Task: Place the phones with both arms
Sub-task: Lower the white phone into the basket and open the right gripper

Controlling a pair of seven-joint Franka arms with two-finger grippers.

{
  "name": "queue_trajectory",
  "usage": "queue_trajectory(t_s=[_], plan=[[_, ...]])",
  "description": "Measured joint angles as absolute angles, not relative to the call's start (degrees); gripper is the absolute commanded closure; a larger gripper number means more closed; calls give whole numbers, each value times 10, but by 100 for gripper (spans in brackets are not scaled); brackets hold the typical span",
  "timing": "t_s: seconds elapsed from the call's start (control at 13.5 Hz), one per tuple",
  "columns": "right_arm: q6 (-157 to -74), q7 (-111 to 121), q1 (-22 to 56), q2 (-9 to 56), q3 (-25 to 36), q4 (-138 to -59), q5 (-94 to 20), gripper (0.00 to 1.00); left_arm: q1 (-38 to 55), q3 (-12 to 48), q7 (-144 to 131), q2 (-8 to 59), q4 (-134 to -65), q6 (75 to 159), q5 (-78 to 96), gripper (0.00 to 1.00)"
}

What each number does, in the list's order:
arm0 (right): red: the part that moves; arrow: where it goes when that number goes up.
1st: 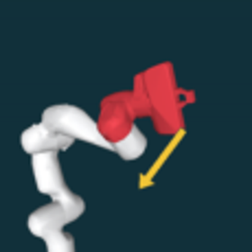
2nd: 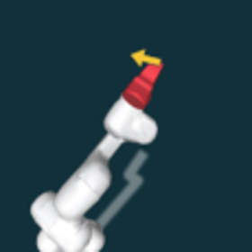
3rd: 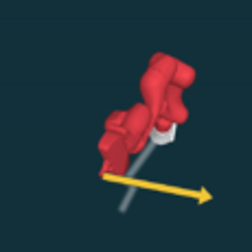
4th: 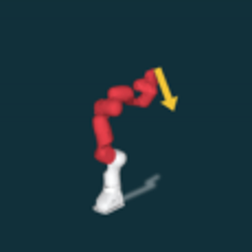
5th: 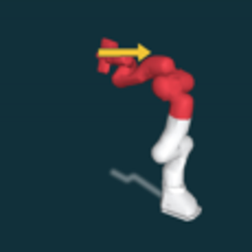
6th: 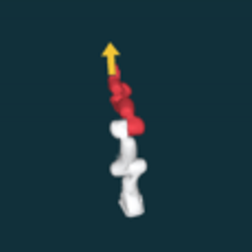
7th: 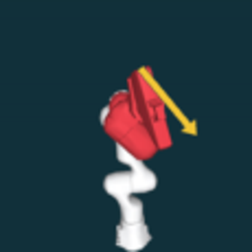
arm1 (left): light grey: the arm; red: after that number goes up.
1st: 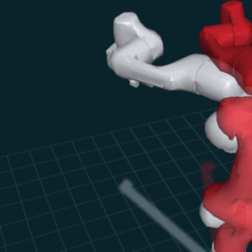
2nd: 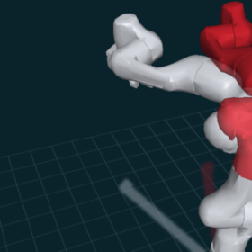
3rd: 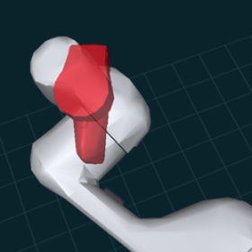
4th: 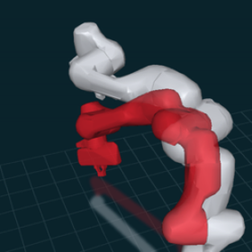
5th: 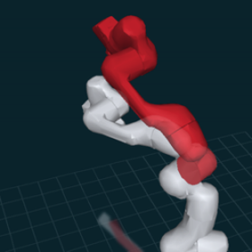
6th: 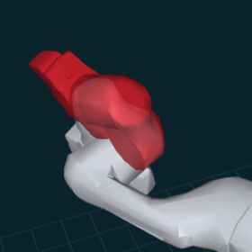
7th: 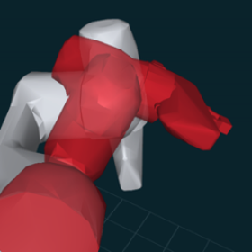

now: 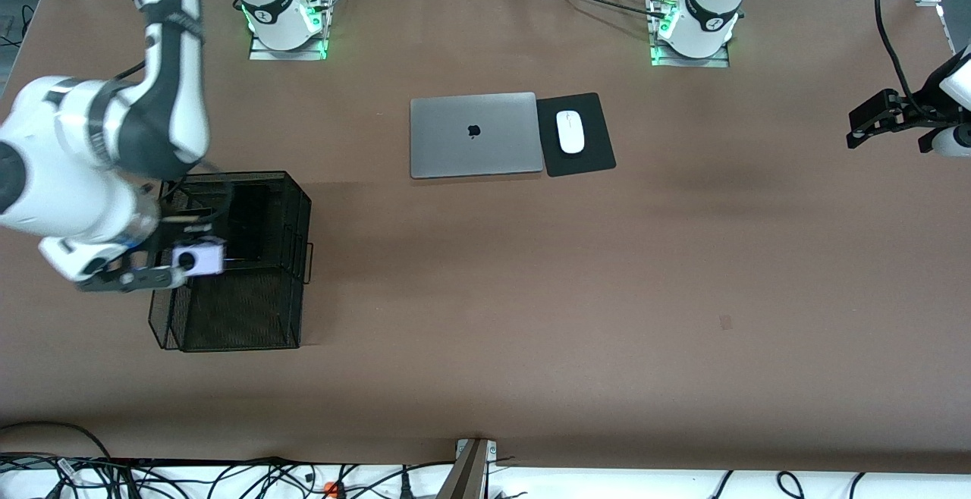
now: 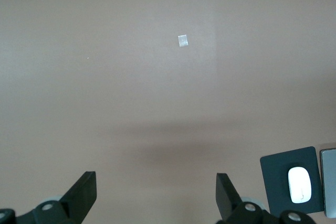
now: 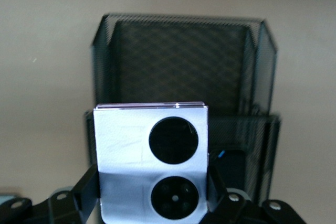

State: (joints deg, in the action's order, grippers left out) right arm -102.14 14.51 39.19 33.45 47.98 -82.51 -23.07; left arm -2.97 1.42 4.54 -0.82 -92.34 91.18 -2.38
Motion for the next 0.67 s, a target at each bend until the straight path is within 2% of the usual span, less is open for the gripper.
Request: queue_trajectory(t_s=[0.37, 0.67], plan=[[-1078, 174, 320, 445, 435, -748, -277, 100, -30, 14, 46, -8, -923, 912, -24, 0], [-1147, 174, 281, 506, 387, -740, -294, 100, -30, 14, 46, -8, -923, 912, -24, 0]])
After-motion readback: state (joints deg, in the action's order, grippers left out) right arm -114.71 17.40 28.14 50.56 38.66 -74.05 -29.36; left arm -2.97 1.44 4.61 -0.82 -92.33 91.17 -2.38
